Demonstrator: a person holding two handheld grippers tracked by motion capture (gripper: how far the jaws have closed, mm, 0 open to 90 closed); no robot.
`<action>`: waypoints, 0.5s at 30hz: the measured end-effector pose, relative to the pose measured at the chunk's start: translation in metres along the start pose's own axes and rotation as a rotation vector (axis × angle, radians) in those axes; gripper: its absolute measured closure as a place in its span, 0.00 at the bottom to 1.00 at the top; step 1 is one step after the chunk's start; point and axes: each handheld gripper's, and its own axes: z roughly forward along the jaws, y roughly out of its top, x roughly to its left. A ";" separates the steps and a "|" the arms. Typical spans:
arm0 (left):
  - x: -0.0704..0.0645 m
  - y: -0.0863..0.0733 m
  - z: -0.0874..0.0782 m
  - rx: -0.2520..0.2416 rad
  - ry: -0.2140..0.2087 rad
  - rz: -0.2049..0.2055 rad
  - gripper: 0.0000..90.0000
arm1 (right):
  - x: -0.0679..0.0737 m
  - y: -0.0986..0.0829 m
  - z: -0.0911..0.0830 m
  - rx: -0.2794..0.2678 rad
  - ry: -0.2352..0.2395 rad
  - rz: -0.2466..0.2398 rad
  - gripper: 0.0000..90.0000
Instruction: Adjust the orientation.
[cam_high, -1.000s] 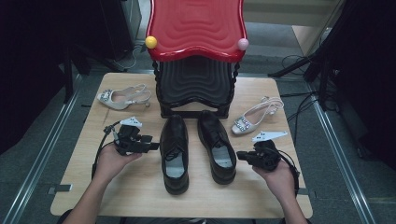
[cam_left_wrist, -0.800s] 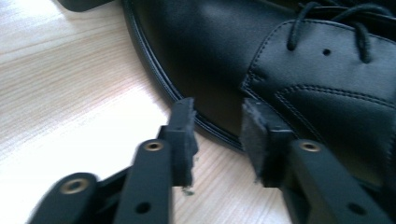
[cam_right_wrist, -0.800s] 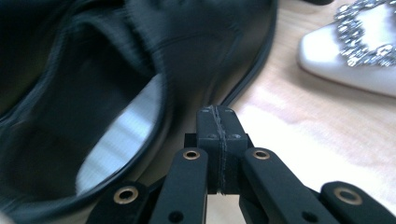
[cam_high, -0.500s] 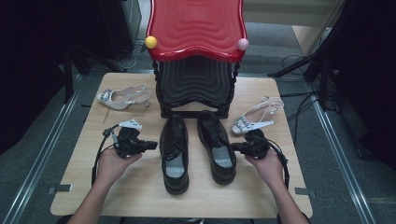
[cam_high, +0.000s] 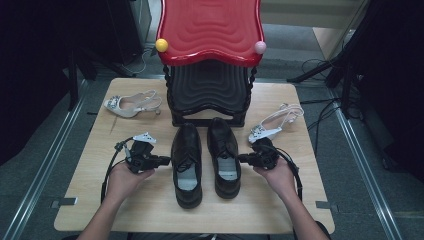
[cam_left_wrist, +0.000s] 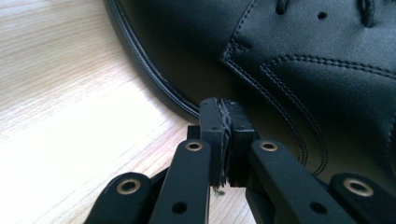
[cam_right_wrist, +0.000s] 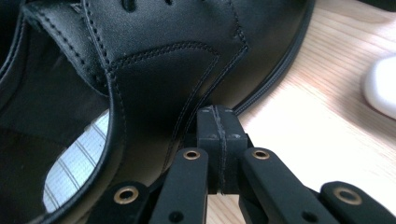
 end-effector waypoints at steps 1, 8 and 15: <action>-0.001 0.000 0.002 0.005 -0.003 -0.002 0.98 | 0.001 0.001 0.002 0.000 0.009 -0.003 1.00; -0.003 -0.004 0.007 -0.016 -0.011 -0.037 1.00 | 0.003 0.006 0.006 -0.021 -0.021 0.000 1.00; -0.010 -0.004 0.014 -0.033 -0.030 -0.036 1.00 | -0.006 0.018 0.017 -0.033 -0.050 0.047 1.00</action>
